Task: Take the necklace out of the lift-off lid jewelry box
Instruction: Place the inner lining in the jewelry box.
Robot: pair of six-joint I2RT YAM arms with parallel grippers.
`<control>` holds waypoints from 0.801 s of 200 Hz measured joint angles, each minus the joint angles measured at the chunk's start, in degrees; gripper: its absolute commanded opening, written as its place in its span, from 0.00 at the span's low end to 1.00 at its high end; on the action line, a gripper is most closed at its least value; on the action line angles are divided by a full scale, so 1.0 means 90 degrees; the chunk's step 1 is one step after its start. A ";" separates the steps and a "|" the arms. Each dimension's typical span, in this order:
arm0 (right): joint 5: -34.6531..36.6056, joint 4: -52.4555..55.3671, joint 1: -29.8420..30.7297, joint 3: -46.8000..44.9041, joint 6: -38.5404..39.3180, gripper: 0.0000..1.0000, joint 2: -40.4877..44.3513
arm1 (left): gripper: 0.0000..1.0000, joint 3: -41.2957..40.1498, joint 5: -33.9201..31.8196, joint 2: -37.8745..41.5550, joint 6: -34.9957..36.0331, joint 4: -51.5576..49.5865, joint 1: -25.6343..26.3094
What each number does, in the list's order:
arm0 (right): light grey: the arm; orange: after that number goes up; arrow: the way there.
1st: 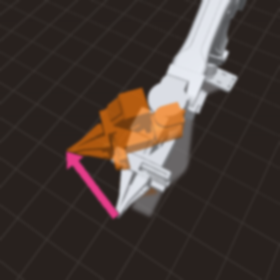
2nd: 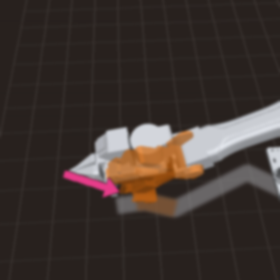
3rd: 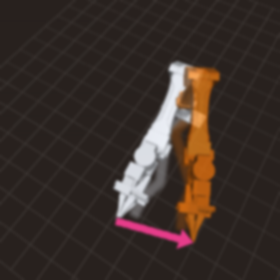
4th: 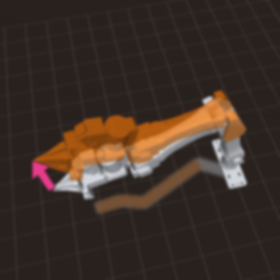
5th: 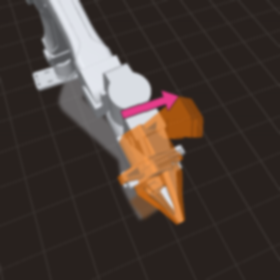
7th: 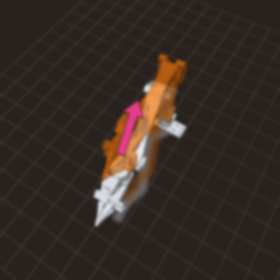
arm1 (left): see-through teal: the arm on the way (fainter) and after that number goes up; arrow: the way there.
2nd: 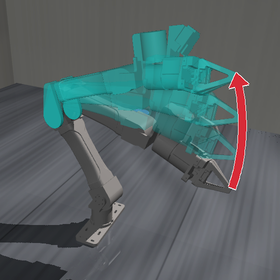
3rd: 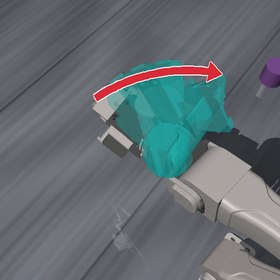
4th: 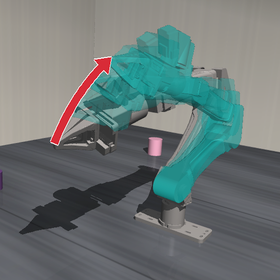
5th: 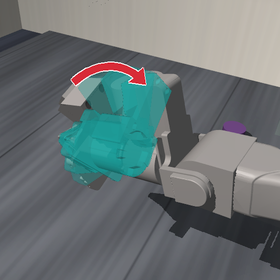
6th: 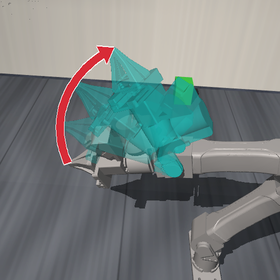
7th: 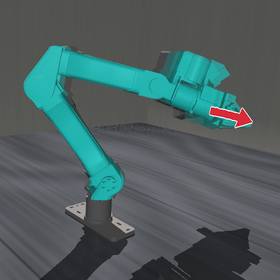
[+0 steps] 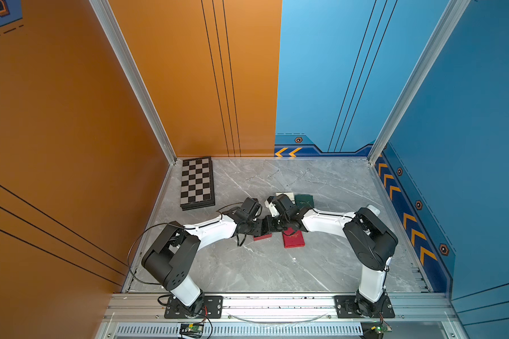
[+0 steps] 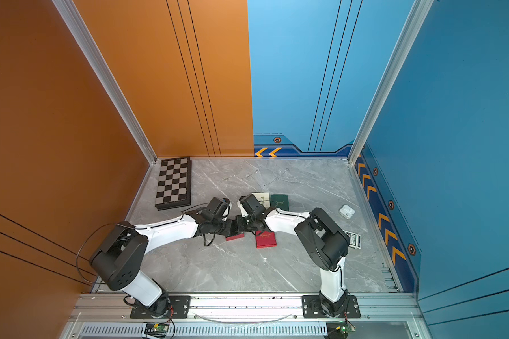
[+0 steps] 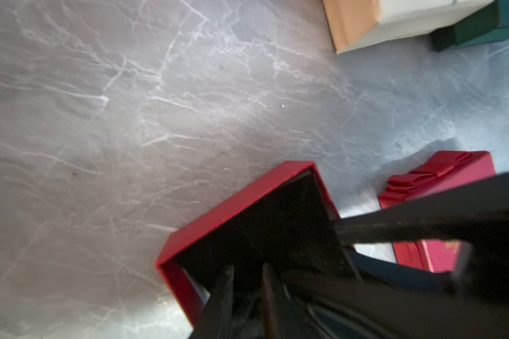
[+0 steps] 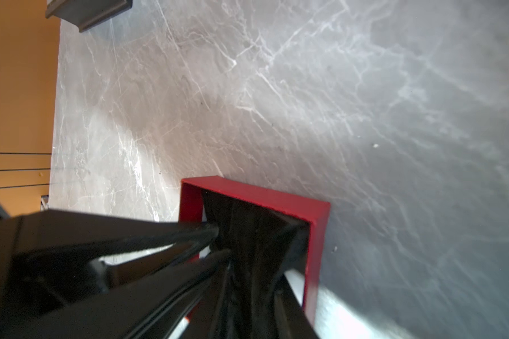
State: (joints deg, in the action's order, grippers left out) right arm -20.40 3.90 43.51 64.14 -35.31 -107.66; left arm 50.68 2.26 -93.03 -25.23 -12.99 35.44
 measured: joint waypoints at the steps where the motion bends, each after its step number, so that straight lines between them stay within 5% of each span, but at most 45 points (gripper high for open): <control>1: 0.0002 0.0000 0.0000 0.0000 0.0002 0.34 0.0005 | 0.21 0.0002 0.0000 0.0000 0.0000 0.0000 0.0000; 38: 0.0279 0.0180 0.0007 0.0000 0.0005 0.36 0.0311 | 0.21 0.0051 -0.0015 -0.0075 0.0000 -0.0022 0.0005; 98: 0.0512 0.0352 0.0027 0.0002 0.0107 0.18 0.0617 | 0.21 0.0051 -0.0012 -0.0075 -0.0002 -0.0017 0.0005; 160: 0.0522 0.0406 0.0134 0.0131 0.0095 0.15 0.0282 | 0.21 0.0046 0.0034 -0.0073 -0.0005 -0.0005 0.0005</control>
State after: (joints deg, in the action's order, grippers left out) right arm -15.70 7.55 44.71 65.32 -34.46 -105.12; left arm 51.09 2.57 -93.69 -25.28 -13.04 35.48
